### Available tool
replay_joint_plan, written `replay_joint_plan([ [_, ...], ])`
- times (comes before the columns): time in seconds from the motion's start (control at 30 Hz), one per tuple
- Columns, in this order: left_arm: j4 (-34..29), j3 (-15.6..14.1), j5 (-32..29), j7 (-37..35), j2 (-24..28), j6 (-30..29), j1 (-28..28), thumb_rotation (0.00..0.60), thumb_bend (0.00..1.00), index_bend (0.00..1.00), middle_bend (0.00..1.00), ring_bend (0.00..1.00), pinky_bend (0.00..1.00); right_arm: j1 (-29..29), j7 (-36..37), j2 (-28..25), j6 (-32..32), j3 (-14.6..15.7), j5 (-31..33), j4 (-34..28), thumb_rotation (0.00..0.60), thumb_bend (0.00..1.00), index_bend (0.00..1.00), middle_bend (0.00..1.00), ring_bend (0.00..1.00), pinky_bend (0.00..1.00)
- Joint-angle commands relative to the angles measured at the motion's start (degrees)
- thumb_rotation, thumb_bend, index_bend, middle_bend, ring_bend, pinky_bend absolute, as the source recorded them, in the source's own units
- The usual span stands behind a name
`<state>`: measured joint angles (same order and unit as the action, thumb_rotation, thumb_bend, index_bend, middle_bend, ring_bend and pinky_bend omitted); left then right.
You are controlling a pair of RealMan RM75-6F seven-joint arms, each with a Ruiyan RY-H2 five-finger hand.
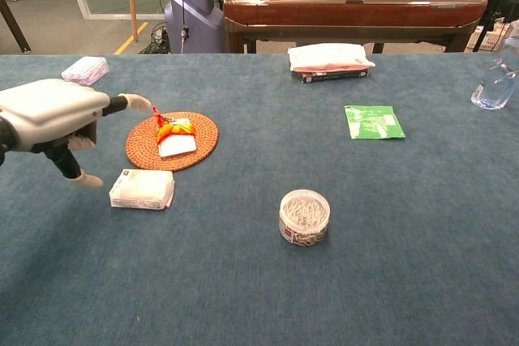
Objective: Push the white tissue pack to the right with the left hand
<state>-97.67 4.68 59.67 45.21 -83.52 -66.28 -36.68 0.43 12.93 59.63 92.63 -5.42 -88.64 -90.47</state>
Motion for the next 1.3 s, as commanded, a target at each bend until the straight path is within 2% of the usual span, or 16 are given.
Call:
replay_joint_plan([
  [0.03,1.6,0.5,-1.0,-0.7,0.2,0.6,-0.2,0.6,0.0,0.08,1.0,0.9,1.0,0.1,-0.2,0.0,-0.1,0.0,0.0,0.0,0.6,0.35,0.28,0.27,0.17,0.31],
  [0.6,8.1,1.3,-4.6,-2.1,-2.6,3.7,-2.1,0.6,0.0,0.08,1.0,0.9,1.0,0.0,0.5,-0.1,-0.2,-0.3,0.8,0.2,0.6,0.35,0.28,0.27,0.17,0.31],
  [1.3,6.9,1.4,-5.7,-2.5,-5.0,4.9,-4.0,0.6,0.0,0.08,1.0,0.9,1.0,-0.2,0.9,-0.2,0.2,-0.3,0.7,0.2,0.6,0.35,0.28,0.27,0.17,0.31],
])
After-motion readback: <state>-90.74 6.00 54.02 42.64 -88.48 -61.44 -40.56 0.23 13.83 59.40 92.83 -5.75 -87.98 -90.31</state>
